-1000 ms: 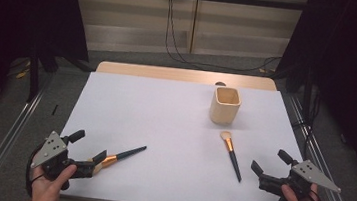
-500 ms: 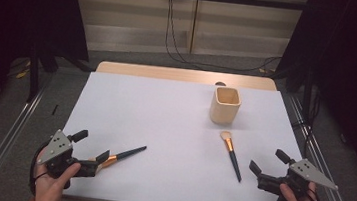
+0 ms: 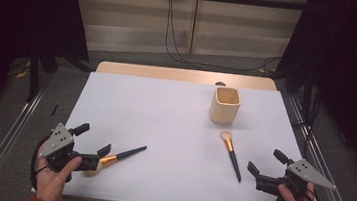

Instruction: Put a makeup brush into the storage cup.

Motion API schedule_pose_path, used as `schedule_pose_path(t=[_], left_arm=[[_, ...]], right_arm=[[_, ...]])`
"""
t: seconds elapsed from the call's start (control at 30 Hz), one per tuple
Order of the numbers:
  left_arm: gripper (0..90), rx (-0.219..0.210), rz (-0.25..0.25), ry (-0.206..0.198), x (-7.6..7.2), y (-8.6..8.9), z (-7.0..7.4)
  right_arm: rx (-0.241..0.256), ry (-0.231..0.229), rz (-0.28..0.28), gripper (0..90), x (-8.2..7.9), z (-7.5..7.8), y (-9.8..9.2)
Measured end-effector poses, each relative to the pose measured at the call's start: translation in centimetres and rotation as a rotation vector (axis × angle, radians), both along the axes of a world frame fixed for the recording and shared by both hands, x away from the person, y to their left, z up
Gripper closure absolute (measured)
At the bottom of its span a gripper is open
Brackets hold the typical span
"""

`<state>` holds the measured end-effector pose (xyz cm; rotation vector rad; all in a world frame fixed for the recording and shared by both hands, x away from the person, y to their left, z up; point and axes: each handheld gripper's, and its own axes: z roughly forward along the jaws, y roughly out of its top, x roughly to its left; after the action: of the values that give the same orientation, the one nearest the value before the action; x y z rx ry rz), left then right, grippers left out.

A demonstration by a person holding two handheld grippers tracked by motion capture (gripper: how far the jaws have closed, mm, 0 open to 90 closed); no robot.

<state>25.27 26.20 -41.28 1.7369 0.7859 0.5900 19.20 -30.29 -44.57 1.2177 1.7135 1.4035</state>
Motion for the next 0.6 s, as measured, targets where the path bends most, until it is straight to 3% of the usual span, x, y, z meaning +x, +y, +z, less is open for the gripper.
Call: schedule_pose_path(t=[0.6], left_arm=[[2.5, 0.014, -0.018, 0.021, 2.5, -0.6, 0.7]], right_arm=[[0.001, 0.006, 0.003, 0.0, 0.2, -0.1, 0.0]])
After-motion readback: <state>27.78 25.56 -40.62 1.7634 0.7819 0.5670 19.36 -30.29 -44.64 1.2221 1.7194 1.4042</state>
